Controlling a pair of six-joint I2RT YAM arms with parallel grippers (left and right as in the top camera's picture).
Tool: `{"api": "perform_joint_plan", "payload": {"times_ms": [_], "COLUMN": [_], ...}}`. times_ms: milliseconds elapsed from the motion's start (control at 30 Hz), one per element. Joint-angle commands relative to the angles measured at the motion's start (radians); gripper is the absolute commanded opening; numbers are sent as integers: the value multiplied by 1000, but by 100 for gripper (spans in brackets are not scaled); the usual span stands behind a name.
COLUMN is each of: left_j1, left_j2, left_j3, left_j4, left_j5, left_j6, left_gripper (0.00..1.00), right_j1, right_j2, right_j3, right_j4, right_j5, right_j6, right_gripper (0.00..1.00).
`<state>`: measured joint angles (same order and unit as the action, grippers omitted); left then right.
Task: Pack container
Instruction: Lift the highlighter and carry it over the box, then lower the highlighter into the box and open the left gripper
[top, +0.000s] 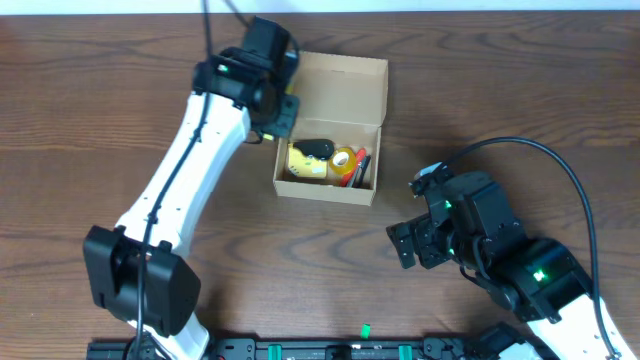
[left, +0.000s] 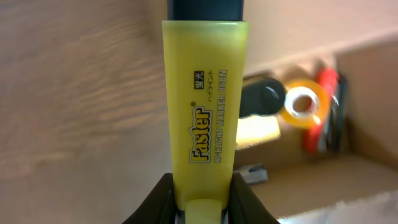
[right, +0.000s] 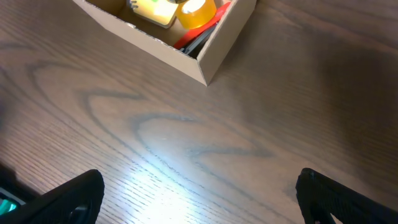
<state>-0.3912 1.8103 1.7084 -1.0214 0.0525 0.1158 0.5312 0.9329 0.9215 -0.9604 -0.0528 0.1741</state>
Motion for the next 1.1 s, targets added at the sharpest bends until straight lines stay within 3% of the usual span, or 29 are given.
{"api": "perform_joint_plan", "payload": {"times_ms": [0,233,600,1067], "left_j1": [-40,-94,-107,-114], "left_j2": [1,14,116,245], "left_j3": [22,8,-7,-7], "left_j4": [-3,-9,-27,-29], "left_j5": [27,26,40,132], "left_j6": [294,882,1297,1340], "left_gripper": [6,6,6,6], "right_j1": [-9,-9,-9,-9], "right_j2": [-5,-5,-5,-5], "right_j3": [6,6,6,6], "right_j4": [-1,-1,-1,-1], "right_j5": [0,0,0,0], "right_j6": [-11,-11,-11,-11], "right_gripper": [99,99,99,99]}}
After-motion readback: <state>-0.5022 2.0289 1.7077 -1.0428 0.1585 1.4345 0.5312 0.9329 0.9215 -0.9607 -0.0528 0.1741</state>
